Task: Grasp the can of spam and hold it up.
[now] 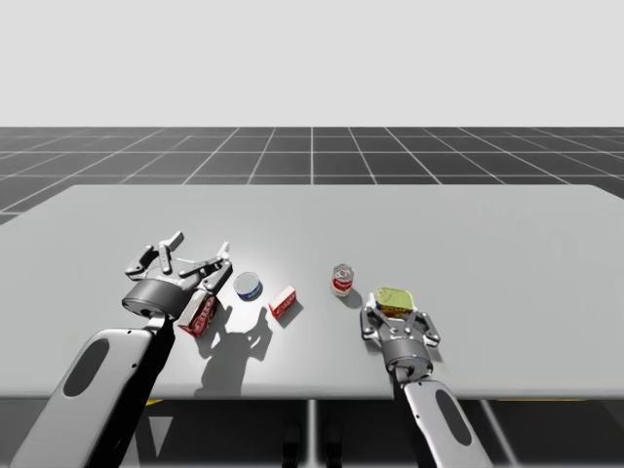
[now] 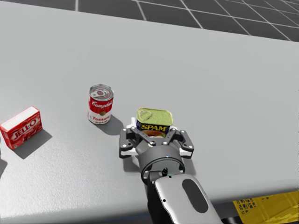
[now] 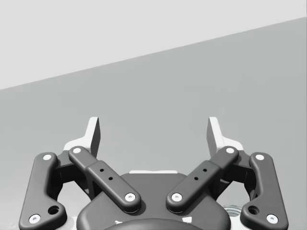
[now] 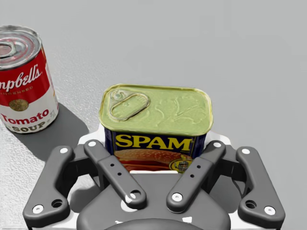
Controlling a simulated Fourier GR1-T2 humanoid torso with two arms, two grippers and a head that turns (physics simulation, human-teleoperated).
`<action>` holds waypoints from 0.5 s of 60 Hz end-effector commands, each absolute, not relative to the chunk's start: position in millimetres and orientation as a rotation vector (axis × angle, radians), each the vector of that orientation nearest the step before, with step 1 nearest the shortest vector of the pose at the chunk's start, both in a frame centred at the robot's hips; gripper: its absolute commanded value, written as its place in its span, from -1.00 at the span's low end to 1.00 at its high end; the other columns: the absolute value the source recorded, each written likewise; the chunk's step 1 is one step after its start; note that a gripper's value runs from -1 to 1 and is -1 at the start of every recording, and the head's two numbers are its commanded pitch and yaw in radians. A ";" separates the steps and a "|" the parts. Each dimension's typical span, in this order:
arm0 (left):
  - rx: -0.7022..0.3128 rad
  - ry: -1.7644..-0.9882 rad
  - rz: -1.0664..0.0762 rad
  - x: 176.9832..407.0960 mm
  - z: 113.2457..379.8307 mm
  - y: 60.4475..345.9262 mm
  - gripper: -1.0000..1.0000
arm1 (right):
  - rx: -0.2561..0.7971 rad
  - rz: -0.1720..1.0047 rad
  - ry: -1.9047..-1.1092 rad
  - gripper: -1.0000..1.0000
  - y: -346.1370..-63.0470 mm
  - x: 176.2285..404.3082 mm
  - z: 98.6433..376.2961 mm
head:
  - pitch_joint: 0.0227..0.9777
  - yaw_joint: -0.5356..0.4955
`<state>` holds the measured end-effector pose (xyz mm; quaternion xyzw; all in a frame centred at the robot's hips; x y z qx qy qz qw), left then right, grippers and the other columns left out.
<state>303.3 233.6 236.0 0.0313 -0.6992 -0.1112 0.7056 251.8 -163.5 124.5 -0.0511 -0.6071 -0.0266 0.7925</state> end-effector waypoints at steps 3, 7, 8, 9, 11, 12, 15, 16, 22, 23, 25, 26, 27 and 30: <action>0.070 -1.551 -0.252 303.3 235.4 233.0 -1.00 | -0.136 -0.091 -1.284 1.00 -163.2 250.7 118.9 | 0.62 -0.59; 0.071 -1.550 -0.252 303.3 235.3 233.1 -1.00 | -0.134 -0.090 -1.286 1.00 -163.5 250.1 118.5 | 0.55 -0.60; 0.071 -1.550 -0.252 303.3 235.3 233.0 -1.00 | -0.135 -0.090 -1.286 1.00 -163.7 249.8 118.4 | 0.51 -0.60; 0.072 -1.549 -0.252 303.3 235.2 232.9 -1.00 | -0.135 -0.090 -1.287 1.00 -163.8 249.7 118.4 | 0.47 -0.61; 0.072 -1.549 -0.252 303.3 235.2 232.9 -1.00 | -0.135 -0.090 -1.287 0.99 -163.9 249.5 118.3 | 0.42 -0.61; 0.072 -1.549 -0.253 303.3 235.1 232.9 -1.00 | -0.135 -0.089 -1.287 0.98 -164.0 249.2 118.2 | 0.36 -0.62; 0.072 -1.548 -0.253 303.3 235.0 232.8 -1.00 | -0.136 -0.090 -1.288 1.00 -164.1 249.1 118.1 | 0.29 -0.62; 0.073 -1.548 -0.253 303.3 234.9 232.9 -1.00 | -0.136 -0.090 -1.288 0.97 -164.1 248.9 118.1 | 0.27 -0.63; 0.073 -1.547 -0.253 303.3 234.6 232.9 -1.00 | -0.136 -0.091 -1.292 0.99 -164.0 248.6 118.2 | 0.09 -0.64; 0.073 -1.546 -0.253 303.3 234.6 232.9 -1.00 | -0.136 -0.091 -1.292 0.98 -164.0 248.5 118.3 | 0.07 -0.64; 0.073 -1.545 -0.253 303.3 234.3 233.0 -1.00 | -0.136 -0.090 -1.293 0.98 -164.0 248.2 118.3 | 0.01 -0.64; 0.073 -1.545 -0.253 303.3 234.3 232.9 -1.00 | -0.136 -0.089 -1.293 0.99 -164.1 248.2 118.2 | -0.01 -0.64; 0.074 -1.545 -0.253 303.3 234.2 233.1 -1.00 | -0.137 -0.089 -1.295 0.99 -164.0 248.1 118.3 | -0.02 -0.64; 0.074 -1.544 -0.253 303.3 234.0 233.2 -1.00 | -0.136 -0.090 -1.298 1.00 -164.0 247.9 118.4 | -0.08 -0.65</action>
